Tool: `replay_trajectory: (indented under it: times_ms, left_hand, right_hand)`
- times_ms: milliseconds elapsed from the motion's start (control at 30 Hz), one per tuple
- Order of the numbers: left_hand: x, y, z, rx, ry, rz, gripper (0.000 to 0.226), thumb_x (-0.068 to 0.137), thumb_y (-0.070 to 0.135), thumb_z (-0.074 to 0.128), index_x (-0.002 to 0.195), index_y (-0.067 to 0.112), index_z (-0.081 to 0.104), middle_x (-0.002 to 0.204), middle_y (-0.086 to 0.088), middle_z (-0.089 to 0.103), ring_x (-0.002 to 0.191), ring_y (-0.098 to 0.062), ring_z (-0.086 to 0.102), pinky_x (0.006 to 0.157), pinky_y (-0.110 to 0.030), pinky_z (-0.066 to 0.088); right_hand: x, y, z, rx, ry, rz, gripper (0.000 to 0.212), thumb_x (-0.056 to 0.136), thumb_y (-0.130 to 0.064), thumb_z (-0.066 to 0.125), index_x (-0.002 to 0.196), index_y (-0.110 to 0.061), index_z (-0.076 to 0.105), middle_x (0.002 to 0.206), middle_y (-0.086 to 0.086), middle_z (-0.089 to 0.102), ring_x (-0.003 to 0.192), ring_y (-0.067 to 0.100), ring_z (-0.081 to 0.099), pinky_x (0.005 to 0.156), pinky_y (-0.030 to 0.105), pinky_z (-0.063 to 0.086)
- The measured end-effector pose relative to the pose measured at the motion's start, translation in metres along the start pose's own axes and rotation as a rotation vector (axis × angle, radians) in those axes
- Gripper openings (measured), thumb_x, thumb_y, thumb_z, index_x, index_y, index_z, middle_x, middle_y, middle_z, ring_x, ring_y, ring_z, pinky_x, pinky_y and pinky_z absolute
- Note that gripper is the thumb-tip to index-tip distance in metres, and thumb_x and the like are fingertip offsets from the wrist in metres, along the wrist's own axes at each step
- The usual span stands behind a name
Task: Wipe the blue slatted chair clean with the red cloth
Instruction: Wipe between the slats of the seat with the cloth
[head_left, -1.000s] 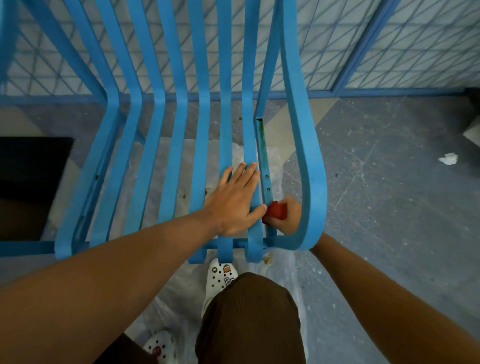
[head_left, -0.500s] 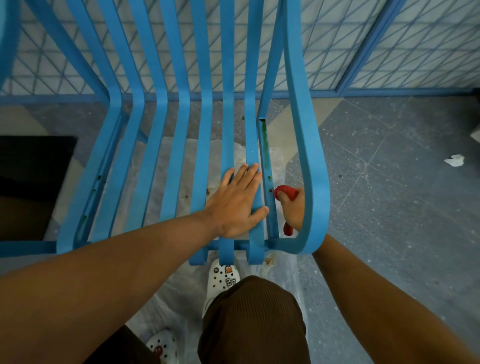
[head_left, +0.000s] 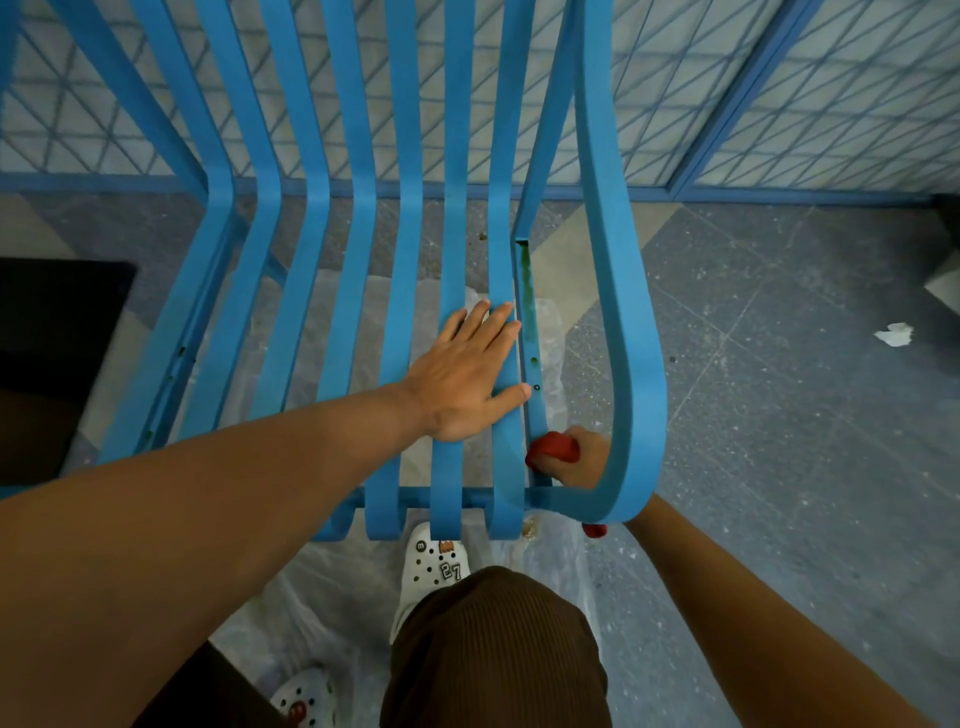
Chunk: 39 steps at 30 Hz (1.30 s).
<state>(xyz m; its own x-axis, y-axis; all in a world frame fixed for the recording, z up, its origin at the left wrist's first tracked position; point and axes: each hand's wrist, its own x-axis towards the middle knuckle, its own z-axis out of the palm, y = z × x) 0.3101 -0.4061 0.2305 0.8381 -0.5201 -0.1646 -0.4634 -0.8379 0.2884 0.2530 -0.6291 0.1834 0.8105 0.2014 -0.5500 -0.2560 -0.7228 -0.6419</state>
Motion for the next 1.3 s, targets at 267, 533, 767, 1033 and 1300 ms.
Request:
replay_trajectory:
  times_ms: [267, 533, 767, 1033, 1300]
  left_hand:
    - [0.002, -0.001, 0.004, 0.010, 0.008, 0.005, 0.080, 0.102, 0.060, 0.019, 0.162, 0.010, -0.001, 0.170, -0.008, -0.011, 0.156, -0.025, -0.015, 0.126, -0.049, -0.007]
    - [0.003, 0.000, -0.006, -0.005, -0.046, 0.013, 0.081, 0.103, 0.058, 0.021, 0.161, 0.009, -0.003, 0.169, -0.009, -0.014, 0.155, -0.025, -0.018, 0.126, -0.048, -0.009]
    - [0.025, -0.014, -0.021, 0.004, -0.089, 0.019, 0.090, 0.100, 0.065, 0.031, 0.161, 0.010, -0.005, 0.168, -0.009, -0.021, 0.154, -0.026, -0.021, 0.126, -0.043, -0.010]
    - [0.038, -0.018, -0.013, 0.057, -0.029, 0.016, 0.091, 0.098, 0.065, 0.032, 0.161, 0.009, 0.000, 0.170, -0.008, -0.013, 0.155, -0.026, -0.017, 0.127, -0.047, -0.006]
    - [0.041, -0.021, -0.008, 0.030, 0.008, 0.023, 0.092, 0.096, 0.067, 0.032, 0.162, 0.011, 0.001, 0.170, -0.005, -0.011, 0.156, -0.024, -0.016, 0.127, -0.046, -0.007]
  right_hand:
    - [0.039, -0.018, 0.001, 0.240, 0.271, 0.113, 0.015, 0.097, -0.032, 0.068, 0.104, -0.019, 0.063, 0.097, 0.001, 0.066, 0.078, 0.001, 0.058, 0.059, 0.011, 0.037]
    - [0.057, -0.038, -0.002, 0.180, 0.371, 0.100, 0.014, 0.103, -0.040, 0.054, 0.090, -0.035, 0.057, 0.100, 0.003, 0.068, 0.085, 0.014, 0.062, 0.078, 0.030, 0.045]
    - [0.018, -0.018, -0.006, 0.082, 0.184, 0.111, 0.030, 0.101, -0.022, 0.063, 0.102, 0.008, 0.065, 0.089, 0.021, 0.068, 0.065, 0.016, 0.060, 0.050, 0.002, 0.039]
    - [0.022, -0.002, -0.003, 0.028, 0.109, 0.153, 0.037, 0.099, -0.032, 0.065, 0.097, 0.004, 0.067, 0.091, 0.025, 0.071, 0.068, 0.020, 0.061, 0.050, 0.009, 0.043]
    - [0.078, -0.027, -0.014, 0.133, 0.298, 0.121, 0.030, 0.098, -0.037, 0.064, 0.088, -0.009, 0.065, 0.082, 0.011, 0.066, 0.068, 0.020, 0.058, 0.059, 0.029, 0.041]
